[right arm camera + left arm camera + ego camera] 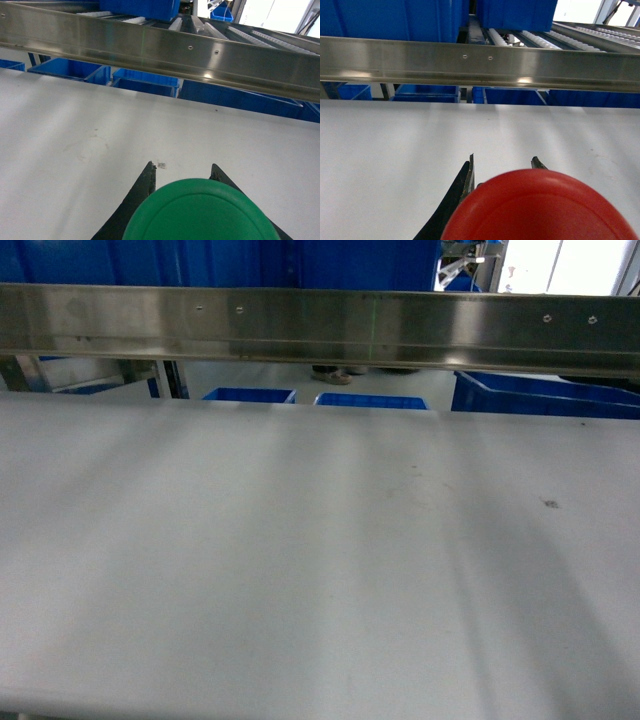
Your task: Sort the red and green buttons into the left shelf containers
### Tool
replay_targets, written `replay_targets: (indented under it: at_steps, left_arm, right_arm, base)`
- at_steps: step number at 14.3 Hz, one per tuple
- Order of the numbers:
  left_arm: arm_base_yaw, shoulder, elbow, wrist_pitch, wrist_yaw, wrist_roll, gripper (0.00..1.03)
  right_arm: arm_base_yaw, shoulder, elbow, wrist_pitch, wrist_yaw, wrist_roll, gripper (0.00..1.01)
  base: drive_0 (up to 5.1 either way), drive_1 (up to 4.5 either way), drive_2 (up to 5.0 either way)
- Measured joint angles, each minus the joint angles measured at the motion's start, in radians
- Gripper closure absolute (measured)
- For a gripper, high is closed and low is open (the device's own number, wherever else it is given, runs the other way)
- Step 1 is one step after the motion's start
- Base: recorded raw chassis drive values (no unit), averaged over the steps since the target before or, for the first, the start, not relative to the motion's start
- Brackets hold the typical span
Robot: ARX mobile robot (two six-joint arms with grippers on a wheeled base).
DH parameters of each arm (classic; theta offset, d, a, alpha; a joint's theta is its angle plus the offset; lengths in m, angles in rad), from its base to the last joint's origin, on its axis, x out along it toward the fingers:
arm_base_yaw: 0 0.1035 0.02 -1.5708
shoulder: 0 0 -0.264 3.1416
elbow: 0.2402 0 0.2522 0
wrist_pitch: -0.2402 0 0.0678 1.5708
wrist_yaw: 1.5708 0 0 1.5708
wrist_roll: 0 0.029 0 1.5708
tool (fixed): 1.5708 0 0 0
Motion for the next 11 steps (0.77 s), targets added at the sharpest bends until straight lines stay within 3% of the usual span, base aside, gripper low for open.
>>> replay_targets:
  at_steps: [11]
  left_arm:
    - [0.000,0.000,0.000,-0.001,0.000,0.000,0.76]
  right_arm:
    - [0.000,0.000,0.000,0.000,0.000,0.000,0.75]
  base:
    - [-5.0,2.39,2.4]
